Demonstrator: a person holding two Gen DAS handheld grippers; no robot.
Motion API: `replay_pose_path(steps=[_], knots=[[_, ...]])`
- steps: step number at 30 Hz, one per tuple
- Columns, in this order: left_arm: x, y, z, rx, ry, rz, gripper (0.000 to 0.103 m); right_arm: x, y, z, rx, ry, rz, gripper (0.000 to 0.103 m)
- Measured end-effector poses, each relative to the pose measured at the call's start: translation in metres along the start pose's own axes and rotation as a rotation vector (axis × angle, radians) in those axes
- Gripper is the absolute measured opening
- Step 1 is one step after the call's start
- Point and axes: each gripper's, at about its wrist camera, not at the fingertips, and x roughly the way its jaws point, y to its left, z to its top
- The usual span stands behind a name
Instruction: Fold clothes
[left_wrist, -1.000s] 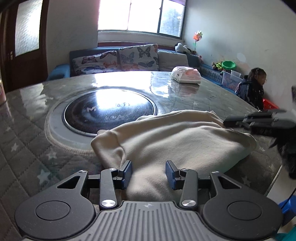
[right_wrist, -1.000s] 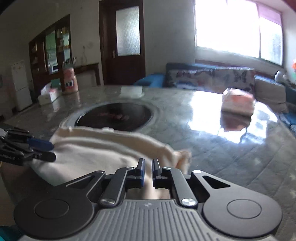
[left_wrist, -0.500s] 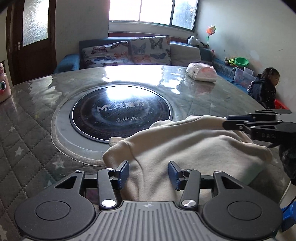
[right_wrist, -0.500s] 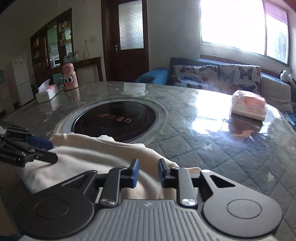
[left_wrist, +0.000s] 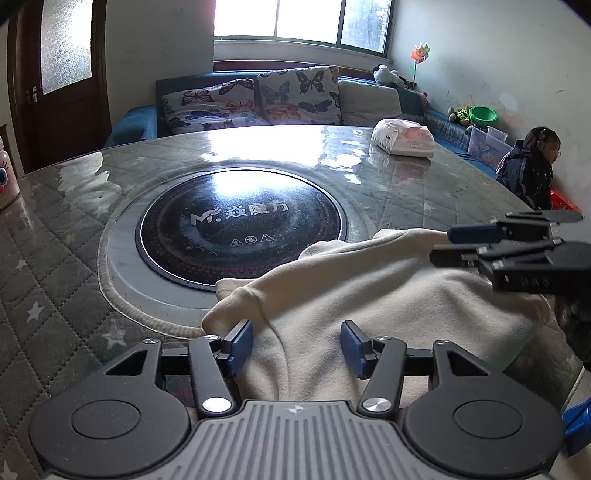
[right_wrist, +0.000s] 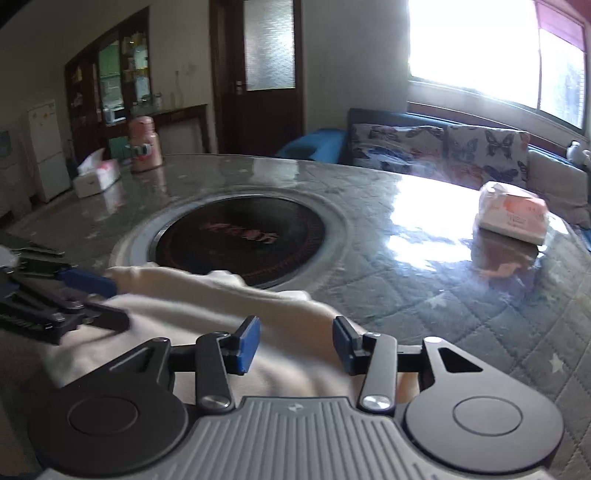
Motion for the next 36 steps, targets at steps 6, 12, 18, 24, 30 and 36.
replay_pose_path(steps=[6,12,18,24,30,36], knots=[[-0.012,-0.002,-0.005,0.011,-0.023,0.025,0.068,-0.012,0.020,-0.015,-0.024,-0.005,0.055,0.062],[-0.021,-0.006,-0.019,0.044,-0.029,0.075,0.075,-0.028,0.034,-0.029,-0.054,-0.045,0.052,0.068],[-0.024,-0.010,-0.028,0.051,-0.035,0.092,0.081,-0.032,0.043,-0.044,-0.080,-0.052,0.025,0.082],[-0.028,-0.010,-0.036,0.049,-0.044,0.122,0.086,-0.046,0.046,-0.048,-0.080,-0.092,0.001,0.095],[-0.030,-0.012,-0.041,0.044,-0.052,0.139,0.089,-0.045,0.049,-0.058,-0.108,-0.077,-0.012,0.103],[-0.033,-0.015,-0.043,0.053,-0.056,0.149,0.090,-0.049,0.053,-0.065,-0.130,-0.073,-0.015,0.103]])
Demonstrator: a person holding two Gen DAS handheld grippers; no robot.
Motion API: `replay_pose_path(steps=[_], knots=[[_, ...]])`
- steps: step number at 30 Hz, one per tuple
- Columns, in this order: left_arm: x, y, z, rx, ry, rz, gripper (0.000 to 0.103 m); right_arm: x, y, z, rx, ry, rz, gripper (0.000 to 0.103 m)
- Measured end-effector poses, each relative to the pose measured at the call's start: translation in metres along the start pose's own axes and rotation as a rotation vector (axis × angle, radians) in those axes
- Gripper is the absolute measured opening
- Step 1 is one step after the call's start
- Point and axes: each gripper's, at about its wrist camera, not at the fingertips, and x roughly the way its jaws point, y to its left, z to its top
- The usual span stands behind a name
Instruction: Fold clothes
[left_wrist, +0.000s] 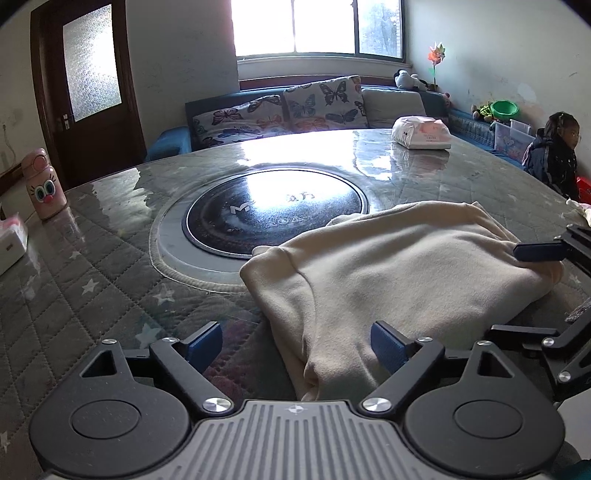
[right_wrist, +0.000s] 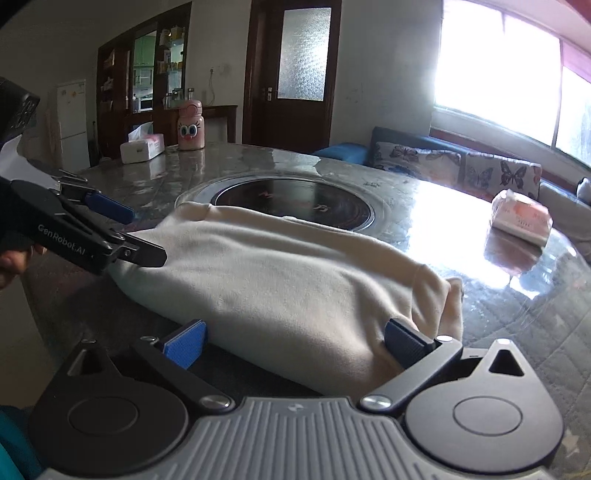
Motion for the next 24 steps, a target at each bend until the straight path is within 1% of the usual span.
replay_pose_path(steps=[4,7,10,13,16,18,20,24], knots=[[-0.006,-0.002,0.007,0.003,-0.031,0.008,0.090,-0.003,-0.003,0.006,0.018,-0.034,-0.007,0.103],[-0.009,-0.008,0.013,0.006,-0.050,0.007,0.091,0.004,-0.007,0.003,0.045,0.004,-0.024,0.103],[-0.011,-0.015,0.017,0.019,-0.069,0.006,0.091,0.004,-0.007,-0.002,0.040,0.018,-0.021,0.103],[-0.016,-0.023,0.022,0.029,-0.101,-0.020,0.091,-0.004,-0.006,0.000,0.023,-0.001,-0.033,0.103],[-0.016,-0.033,0.027,0.042,-0.124,-0.049,0.091,-0.009,-0.015,0.007,0.059,-0.044,-0.077,0.103],[-0.012,-0.041,0.026,0.055,-0.126,-0.047,0.091,-0.006,-0.021,0.009,0.074,-0.043,-0.130,0.103],[-0.007,-0.047,0.023,0.066,-0.120,-0.053,0.091,-0.001,-0.025,0.007,0.087,-0.022,-0.148,0.103],[0.002,-0.057,0.011,0.111,-0.093,-0.048,0.090,0.001,-0.024,-0.003,0.073,0.019,-0.139,0.103]])
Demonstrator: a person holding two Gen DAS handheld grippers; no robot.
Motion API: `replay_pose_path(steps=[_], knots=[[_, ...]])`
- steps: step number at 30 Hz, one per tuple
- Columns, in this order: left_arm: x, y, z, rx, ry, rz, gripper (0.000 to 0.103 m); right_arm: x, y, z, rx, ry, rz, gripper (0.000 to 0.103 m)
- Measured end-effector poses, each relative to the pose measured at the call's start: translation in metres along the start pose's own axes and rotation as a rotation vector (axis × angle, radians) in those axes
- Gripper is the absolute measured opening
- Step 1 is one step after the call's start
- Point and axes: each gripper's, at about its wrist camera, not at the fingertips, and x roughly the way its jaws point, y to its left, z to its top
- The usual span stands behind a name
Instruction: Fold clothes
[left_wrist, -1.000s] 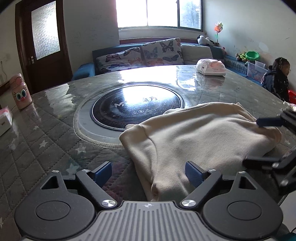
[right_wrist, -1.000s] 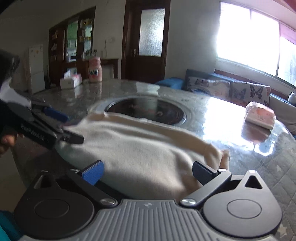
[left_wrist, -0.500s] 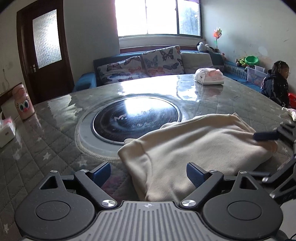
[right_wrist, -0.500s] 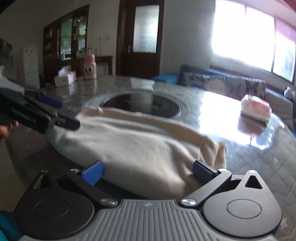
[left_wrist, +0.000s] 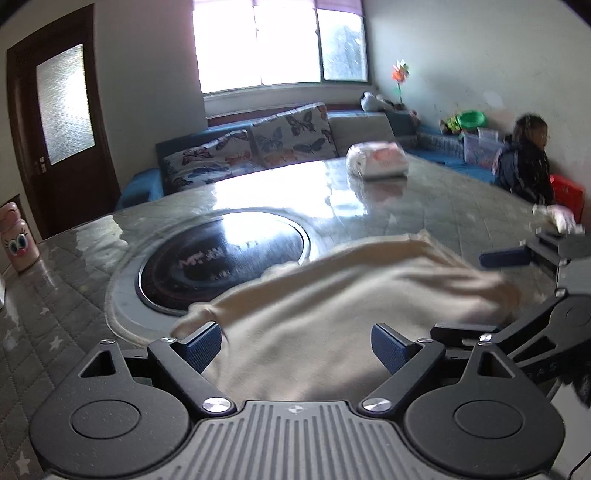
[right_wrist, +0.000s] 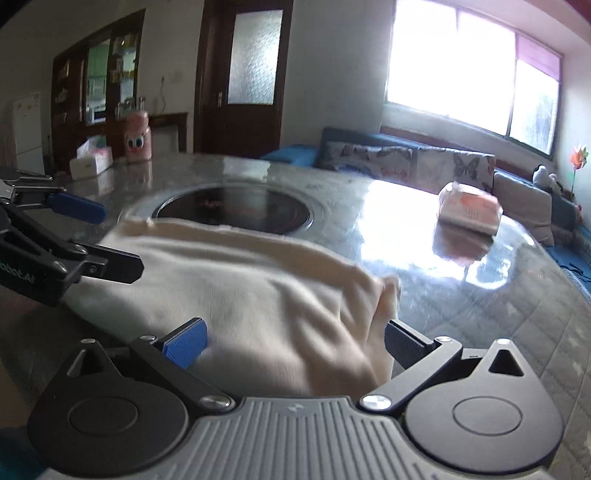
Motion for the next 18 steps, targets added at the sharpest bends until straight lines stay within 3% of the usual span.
replay_pose_path(steps=[6,14,18], knots=[[-0.002,-0.009,-0.018,0.064,0.015,0.008,0.090,-0.007,0.003,-0.008,-0.047,0.036,0.019,0.103],[-0.011,0.003,-0.004,0.005,-0.039,0.024,0.090,-0.005,0.003,0.017,-0.076,-0.022,0.004,0.103],[0.002,-0.001,-0.007,0.015,-0.005,0.007,0.088,0.010,0.007,0.014,-0.090,0.036,0.024,0.103]])
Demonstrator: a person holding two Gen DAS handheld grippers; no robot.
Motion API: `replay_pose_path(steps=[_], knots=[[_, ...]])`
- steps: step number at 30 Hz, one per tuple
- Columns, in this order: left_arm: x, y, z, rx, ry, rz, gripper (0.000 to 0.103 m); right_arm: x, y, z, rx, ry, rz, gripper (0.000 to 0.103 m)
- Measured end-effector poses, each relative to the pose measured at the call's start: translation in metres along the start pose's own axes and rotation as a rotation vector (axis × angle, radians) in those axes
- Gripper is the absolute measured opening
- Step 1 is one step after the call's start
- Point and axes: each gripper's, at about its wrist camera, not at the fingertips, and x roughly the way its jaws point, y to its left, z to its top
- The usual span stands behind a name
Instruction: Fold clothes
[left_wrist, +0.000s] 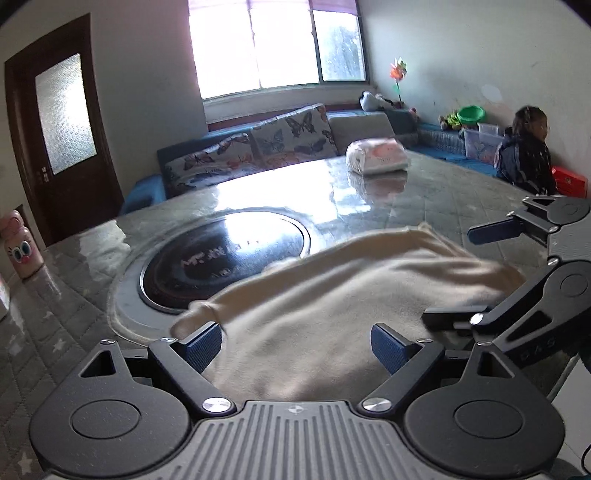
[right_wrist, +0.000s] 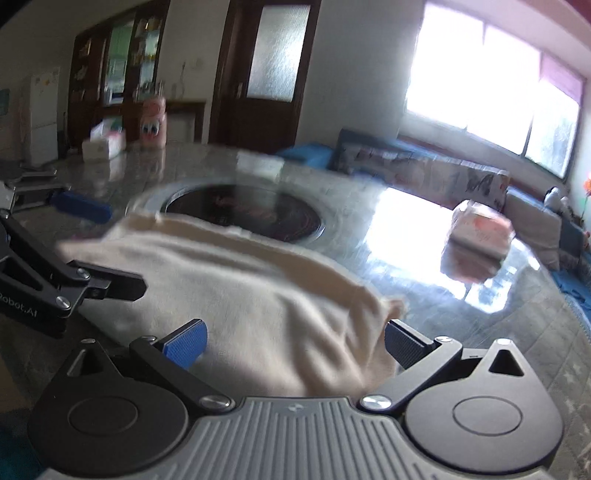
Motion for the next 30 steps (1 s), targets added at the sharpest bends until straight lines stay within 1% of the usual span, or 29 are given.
replay_pose_path(steps=[2,4,8,11,15,18,20,22,25,27,30], knots=[[0.004,-0.001,-0.005,0.008,0.019,-0.016,0.088,-0.001,-0.002,0.001,-0.006,0.004,0.011,0.103],[0.004,0.001,-0.007,0.007,0.022,-0.029,0.088,-0.002,-0.006,0.007,-0.007,0.004,0.015,0.103],[0.004,0.003,-0.007,0.004,0.022,-0.041,0.088,0.014,-0.018,0.033,-0.013,0.010,0.010,0.103],[0.004,0.004,-0.008,0.006,0.018,-0.046,0.088,0.037,-0.021,0.050,-0.040,0.020,0.001,0.103],[0.005,0.008,-0.008,-0.001,0.020,-0.063,0.088,0.076,-0.023,0.070,-0.046,0.066,-0.009,0.103],[0.005,0.010,-0.010,0.000,0.018,-0.073,0.088,0.101,-0.023,0.075,-0.045,0.120,-0.012,0.103],[0.005,0.011,-0.010,-0.003,0.017,-0.079,0.088,0.108,-0.022,0.077,-0.038,0.147,-0.008,0.103],[0.004,0.013,-0.009,-0.002,0.017,-0.082,0.089,0.106,-0.024,0.078,-0.030,0.153,-0.006,0.103],[0.000,0.015,-0.007,0.002,0.010,-0.082,0.089,0.093,-0.025,0.079,-0.030,0.129,-0.006,0.103],[-0.005,0.019,-0.005,-0.003,-0.002,-0.066,0.089,0.084,-0.025,0.079,-0.030,0.111,-0.006,0.103],[-0.011,0.033,-0.003,-0.048,-0.012,-0.031,0.089,0.059,-0.021,0.077,-0.045,0.057,0.001,0.103]])
